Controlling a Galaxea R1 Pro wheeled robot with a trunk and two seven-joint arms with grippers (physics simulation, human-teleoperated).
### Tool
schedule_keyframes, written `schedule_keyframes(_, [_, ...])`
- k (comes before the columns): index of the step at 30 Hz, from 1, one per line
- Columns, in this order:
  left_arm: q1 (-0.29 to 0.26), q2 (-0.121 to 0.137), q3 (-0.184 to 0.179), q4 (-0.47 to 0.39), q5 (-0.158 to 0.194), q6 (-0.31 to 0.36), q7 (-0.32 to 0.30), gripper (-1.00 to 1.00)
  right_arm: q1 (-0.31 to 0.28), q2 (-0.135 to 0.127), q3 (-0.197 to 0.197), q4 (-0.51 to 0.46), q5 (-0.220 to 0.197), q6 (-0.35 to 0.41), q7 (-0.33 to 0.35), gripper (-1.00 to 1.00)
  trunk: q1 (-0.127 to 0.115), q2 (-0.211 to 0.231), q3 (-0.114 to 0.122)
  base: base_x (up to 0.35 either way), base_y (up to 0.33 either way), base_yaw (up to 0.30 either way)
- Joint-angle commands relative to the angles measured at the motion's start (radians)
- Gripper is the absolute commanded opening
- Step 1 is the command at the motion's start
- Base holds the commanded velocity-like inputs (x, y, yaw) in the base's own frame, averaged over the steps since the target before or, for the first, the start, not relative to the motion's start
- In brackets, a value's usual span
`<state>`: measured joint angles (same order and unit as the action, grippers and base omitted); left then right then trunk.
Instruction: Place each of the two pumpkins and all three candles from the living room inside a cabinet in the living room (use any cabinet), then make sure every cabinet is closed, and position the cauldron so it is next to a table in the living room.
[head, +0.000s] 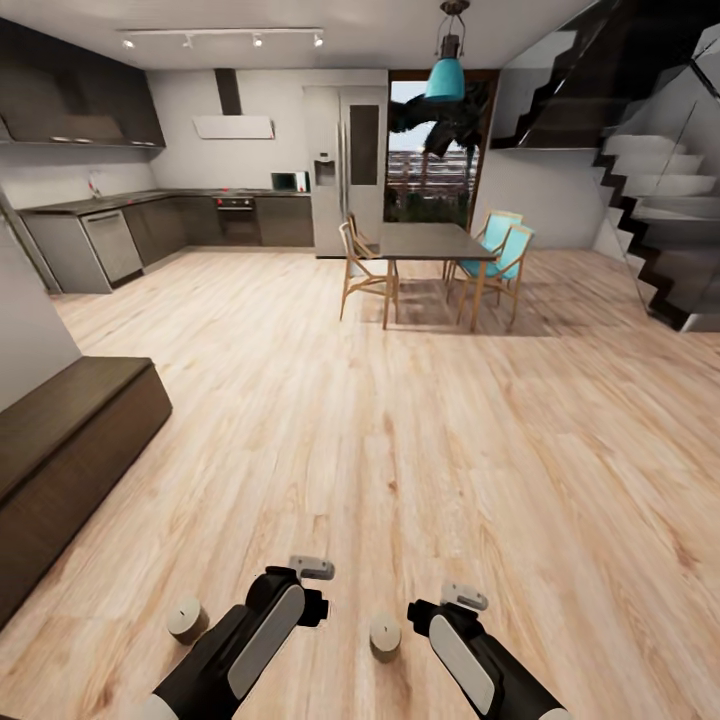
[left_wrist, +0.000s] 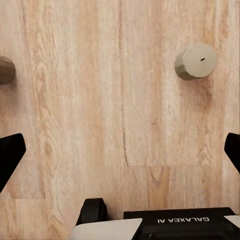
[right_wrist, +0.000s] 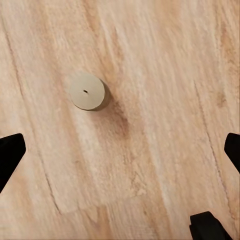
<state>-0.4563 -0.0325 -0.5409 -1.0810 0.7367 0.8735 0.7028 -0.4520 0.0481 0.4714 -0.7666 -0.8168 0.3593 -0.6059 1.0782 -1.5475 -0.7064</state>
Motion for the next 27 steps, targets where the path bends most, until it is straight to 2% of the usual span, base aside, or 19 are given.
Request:
schedule_keyframes(1, [-0.001,0.000,-0.003,0.000,0.010,0.000,0.010,1.00,-0.001,-0.001,0.003,-0.002,-0.005,0.003,-0.008,1.00,0.000,0.000,-0.001,0.208,0.049,0.245])
schedule_keyframes(12, [-0.001,0.000,-0.001,0.000,0.013,-0.001,0.012,1.00,-0.001,-0.004,0.003,-0.002,-0.005,0.002,-0.008,1.00,0.000,0.000,-0.001,0.198,0.056,0.052])
schedule_keyframes(22, [-0.001,0.000,-0.001,0.000,0.012,-0.001,0.009,1.00,-0.001,-0.001,0.003,-0.002,-0.004,0.001,-0.008,1.00,0.000,0.000,-0.003,0.019,0.236,-0.030])
schedule_keyframes(27, [-0.001,0.001,-0.002,0.000,0.011,-0.001,0.008,1.00,-0.001,-0.001,0.003,-0.003,-0.004,0.002,-0.008,1.00,0.000,0.000,-0.003,0.000,0.078,-0.010])
